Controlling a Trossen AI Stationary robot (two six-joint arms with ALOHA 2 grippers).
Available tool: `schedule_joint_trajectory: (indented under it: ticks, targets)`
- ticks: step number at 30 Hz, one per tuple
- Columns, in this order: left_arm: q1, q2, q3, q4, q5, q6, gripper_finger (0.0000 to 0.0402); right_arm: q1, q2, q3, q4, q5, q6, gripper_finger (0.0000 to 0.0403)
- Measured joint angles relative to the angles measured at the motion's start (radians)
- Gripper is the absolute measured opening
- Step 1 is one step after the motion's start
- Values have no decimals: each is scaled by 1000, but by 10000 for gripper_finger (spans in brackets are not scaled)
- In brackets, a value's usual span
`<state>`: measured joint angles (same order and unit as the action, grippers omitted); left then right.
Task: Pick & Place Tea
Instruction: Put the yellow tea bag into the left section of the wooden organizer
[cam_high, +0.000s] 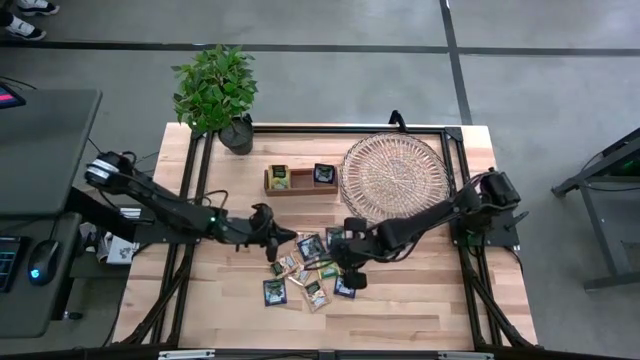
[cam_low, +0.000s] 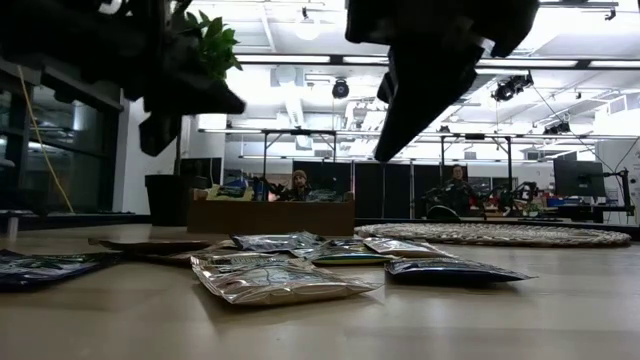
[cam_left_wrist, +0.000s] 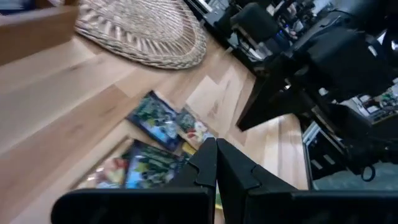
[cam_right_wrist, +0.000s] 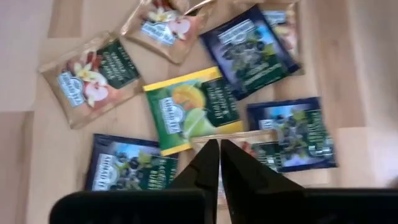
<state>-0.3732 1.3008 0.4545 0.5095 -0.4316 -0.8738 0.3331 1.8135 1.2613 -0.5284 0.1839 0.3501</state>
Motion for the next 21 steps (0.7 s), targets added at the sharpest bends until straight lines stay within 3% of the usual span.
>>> schedule_joint_trajectory:
  ticks: [10, 21]
  targets:
    - [-1, 258, 198, -20, 104, -18, 1, 42, 90, 0, 140, -64, 11, 2]
    - [-1, 373, 227, -12, 149, -154, 1, 52, 124, 0, 180, -68, 18, 1]
